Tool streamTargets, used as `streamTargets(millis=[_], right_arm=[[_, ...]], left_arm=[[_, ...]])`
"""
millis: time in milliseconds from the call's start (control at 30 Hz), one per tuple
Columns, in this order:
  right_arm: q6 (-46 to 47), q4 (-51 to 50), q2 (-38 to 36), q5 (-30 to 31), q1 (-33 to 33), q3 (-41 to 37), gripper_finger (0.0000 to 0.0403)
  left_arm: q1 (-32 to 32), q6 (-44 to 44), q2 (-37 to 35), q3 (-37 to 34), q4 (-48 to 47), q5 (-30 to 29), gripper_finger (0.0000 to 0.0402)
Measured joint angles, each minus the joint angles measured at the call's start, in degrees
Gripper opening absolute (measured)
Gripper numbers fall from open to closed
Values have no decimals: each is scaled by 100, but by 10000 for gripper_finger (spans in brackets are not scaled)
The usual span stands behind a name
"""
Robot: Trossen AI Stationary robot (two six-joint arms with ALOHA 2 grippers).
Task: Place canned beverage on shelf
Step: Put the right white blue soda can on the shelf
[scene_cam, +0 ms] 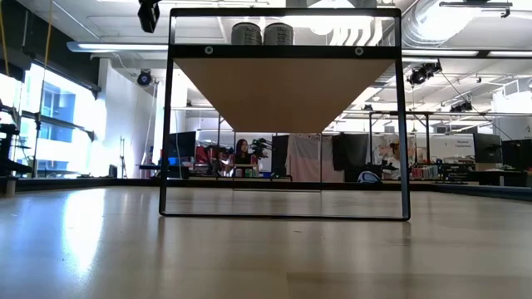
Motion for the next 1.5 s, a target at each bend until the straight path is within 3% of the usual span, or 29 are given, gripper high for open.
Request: streamTargets(millis=[333,567,667,833,967,1100,1200,1333,1500], right_arm=[[-92,33,-2,-101,-1,2,326],[-449,23,0,-81,0,183,243],[-727,-45,0,92,0,495,243],[-1290,-337,0,306,-2,1420,243],[-1448,-1027,2,760,0,2584,243],[-1446,-1839,-4,1658,-2,3916,243],[-2023,-1666,-48,2705,-147,4656,243],[-3245,-1683,34,3570,-794,5383,243],[-4998,-1335,367,3389,-1979,5999,243]], left_arm=[[0,4,0,0,0,-20,0],[0,7,0,0,0,-20,0],[0,7,-15,0,31,-20,0],[0,4,-205,2,322,42,0],[0,32,-398,2,873,206,0],[0,404,-600,2,1687,469,0],[0,716,-722,7,2104,616,0],[-2,844,-801,7,2431,619,0],[-2,832,-802,7,2538,619,0]])
